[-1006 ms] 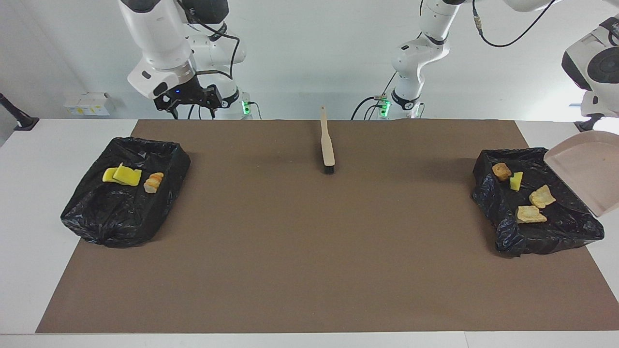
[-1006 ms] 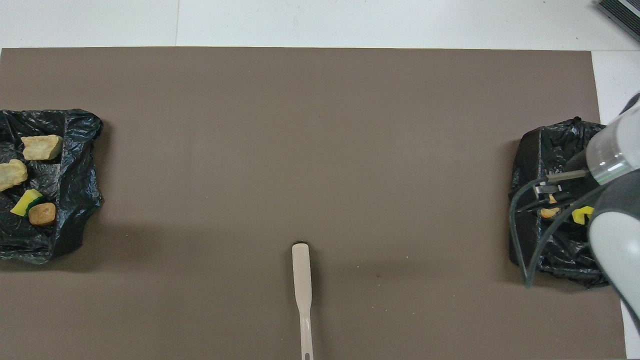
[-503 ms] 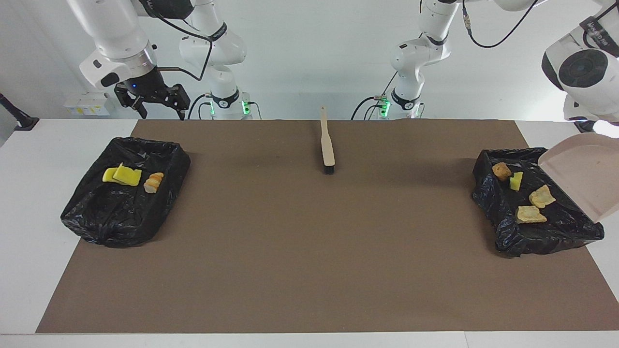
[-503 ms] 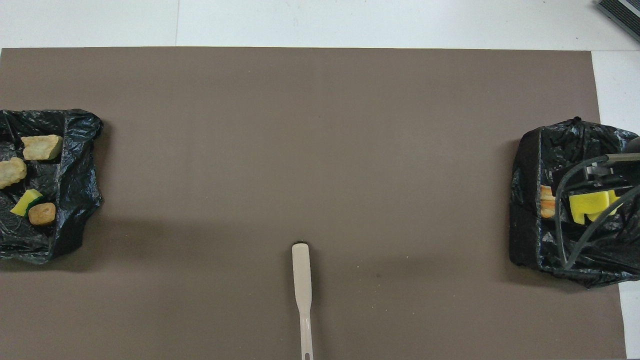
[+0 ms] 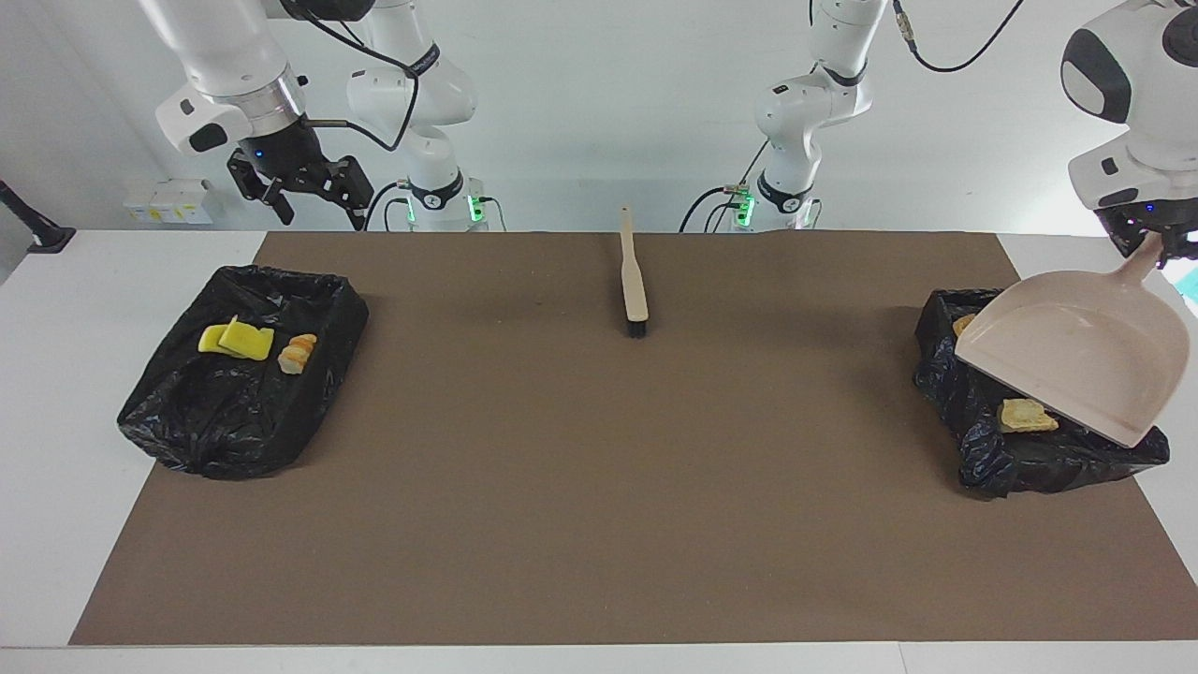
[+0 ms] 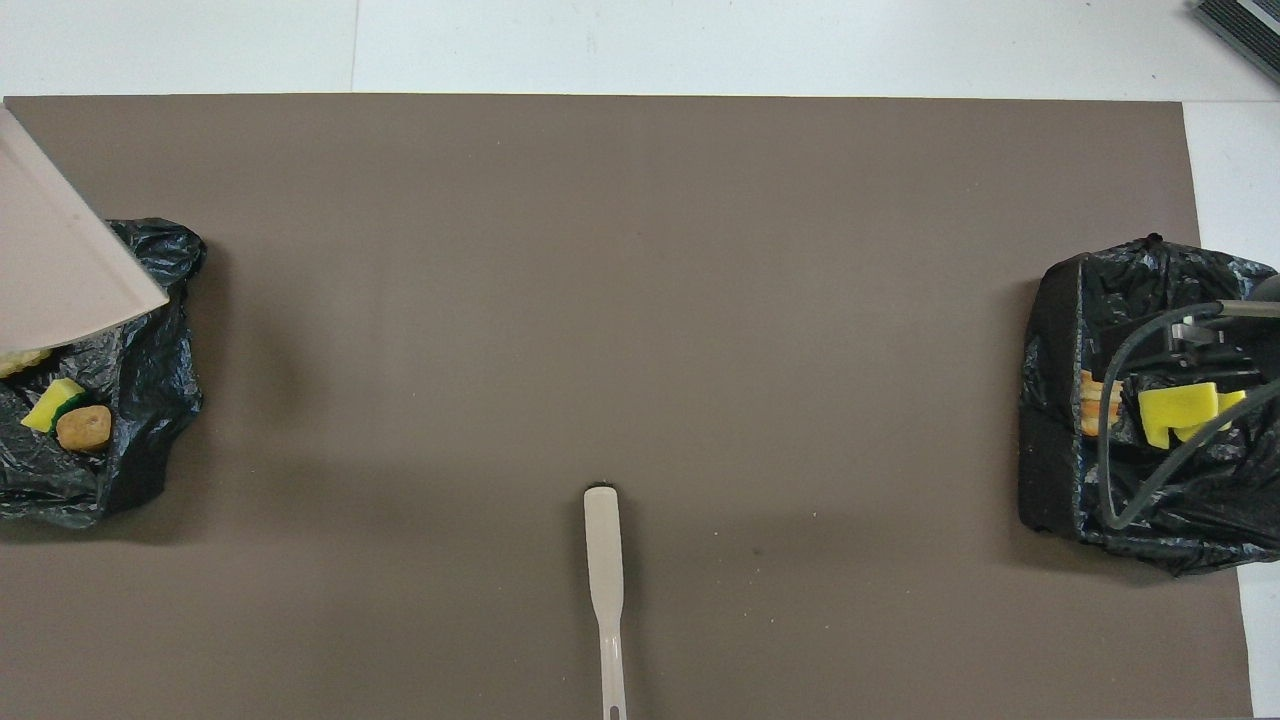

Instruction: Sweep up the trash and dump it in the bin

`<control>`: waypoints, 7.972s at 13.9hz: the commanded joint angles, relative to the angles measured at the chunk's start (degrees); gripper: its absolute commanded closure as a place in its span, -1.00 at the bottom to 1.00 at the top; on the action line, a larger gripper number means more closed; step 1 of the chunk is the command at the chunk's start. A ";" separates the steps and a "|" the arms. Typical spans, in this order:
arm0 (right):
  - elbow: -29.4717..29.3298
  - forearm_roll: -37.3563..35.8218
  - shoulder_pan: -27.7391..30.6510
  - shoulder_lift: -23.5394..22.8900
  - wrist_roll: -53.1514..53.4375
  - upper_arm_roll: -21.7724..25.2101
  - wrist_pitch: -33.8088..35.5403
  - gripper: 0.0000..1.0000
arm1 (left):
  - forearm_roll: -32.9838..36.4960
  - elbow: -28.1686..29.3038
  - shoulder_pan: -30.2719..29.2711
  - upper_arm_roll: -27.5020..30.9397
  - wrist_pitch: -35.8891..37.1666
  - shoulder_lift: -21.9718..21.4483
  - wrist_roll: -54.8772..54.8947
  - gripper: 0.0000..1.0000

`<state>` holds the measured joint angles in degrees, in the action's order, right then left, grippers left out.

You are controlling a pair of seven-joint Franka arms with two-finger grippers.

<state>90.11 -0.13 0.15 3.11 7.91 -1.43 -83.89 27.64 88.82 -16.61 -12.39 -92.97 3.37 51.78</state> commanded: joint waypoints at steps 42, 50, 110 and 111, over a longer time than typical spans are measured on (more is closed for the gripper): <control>3.75 1.27 1.87 1.64 -0.97 0.02 -7.52 -1.00 | -25.09 8.82 41.84 -0.79 -35.08 22.55 -85.36 0.81; 3.75 1.27 1.87 1.64 -0.97 -0.07 -7.43 -1.00 | -25.18 8.47 36.14 -0.09 -28.07 15.54 -81.23 -1.00; 3.75 1.27 1.87 1.64 -0.97 0.02 -7.52 -1.00 | -28.69 3.90 15.65 7.82 5.52 -11.90 -54.24 -1.00; 3.75 1.27 1.87 1.64 -0.97 0.02 -7.43 -1.00 | -28.69 3.99 15.65 7.91 5.52 -11.99 -54.33 -1.00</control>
